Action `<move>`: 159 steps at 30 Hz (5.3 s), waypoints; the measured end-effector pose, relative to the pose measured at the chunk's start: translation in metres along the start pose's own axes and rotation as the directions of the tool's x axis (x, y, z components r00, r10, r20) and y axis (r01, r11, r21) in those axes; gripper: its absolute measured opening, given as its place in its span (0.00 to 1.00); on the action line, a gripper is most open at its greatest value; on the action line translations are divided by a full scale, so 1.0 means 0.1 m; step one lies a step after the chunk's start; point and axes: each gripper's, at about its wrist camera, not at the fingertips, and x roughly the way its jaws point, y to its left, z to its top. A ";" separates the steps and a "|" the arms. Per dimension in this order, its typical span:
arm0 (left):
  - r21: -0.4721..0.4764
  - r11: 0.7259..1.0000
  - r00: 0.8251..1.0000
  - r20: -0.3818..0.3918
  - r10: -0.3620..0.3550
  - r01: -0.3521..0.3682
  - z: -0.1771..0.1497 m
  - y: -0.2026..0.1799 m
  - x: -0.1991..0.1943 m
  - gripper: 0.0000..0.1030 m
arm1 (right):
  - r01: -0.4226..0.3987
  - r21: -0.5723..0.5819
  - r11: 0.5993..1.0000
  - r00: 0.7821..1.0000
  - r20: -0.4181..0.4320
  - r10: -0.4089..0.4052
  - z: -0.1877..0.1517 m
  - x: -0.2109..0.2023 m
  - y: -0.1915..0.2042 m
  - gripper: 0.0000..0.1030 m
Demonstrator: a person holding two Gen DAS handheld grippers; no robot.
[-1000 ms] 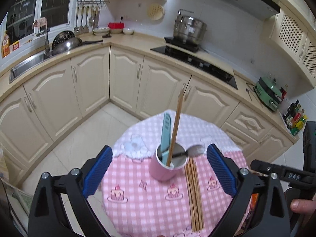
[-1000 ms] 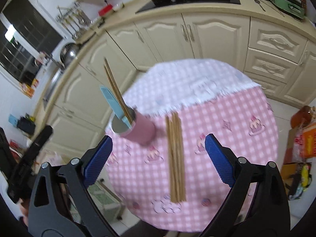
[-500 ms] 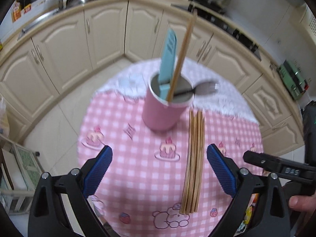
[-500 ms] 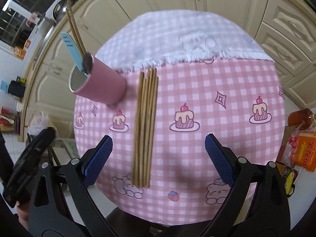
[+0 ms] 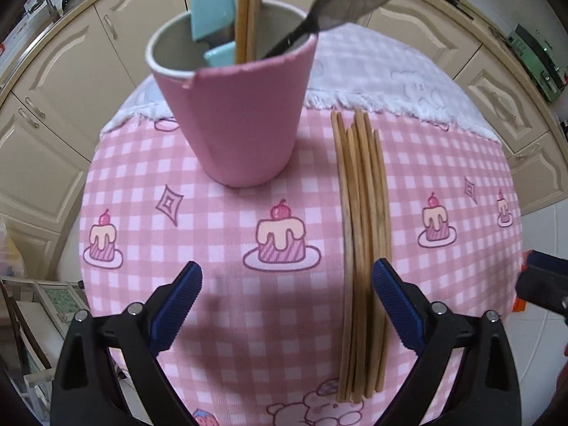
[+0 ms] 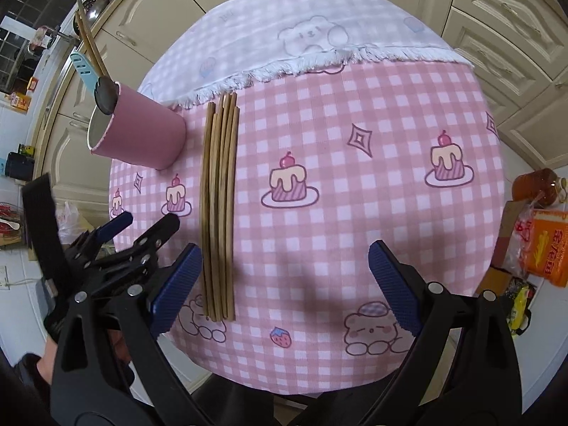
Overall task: Organize utensils
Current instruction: 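Lower the left tool onto the remaining chopsticks while the right tool approaches them, then close the left tool on one bamboo chopstick while the right tool grasps another, then lift both held chopsticks up and carry them over the pink cup, then lower both chopsticks into the pink cup and open both tools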
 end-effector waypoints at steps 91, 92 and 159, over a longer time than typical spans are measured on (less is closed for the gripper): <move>0.129 0.971 0.954 0.199 -0.225 0.202 -0.12 -0.14 -0.78 0.04 | -0.135 0.007 0.991 0.973 0.190 0.131 0.22 -0.24 0.11 0.06; 0.133 0.969 0.943 0.232 -0.236 0.210 -0.12 -0.13 -0.89 0.04 | -0.145 0.000 0.989 0.968 0.207 0.142 0.22 -0.32 0.13 0.06; -0.027 0.982 0.688 0.717 -0.110 0.185 0.65 0.83 -1.89 0.90 | -0.154 -0.213 0.965 0.748 0.613 0.254 0.85 -1.04 1.27 0.93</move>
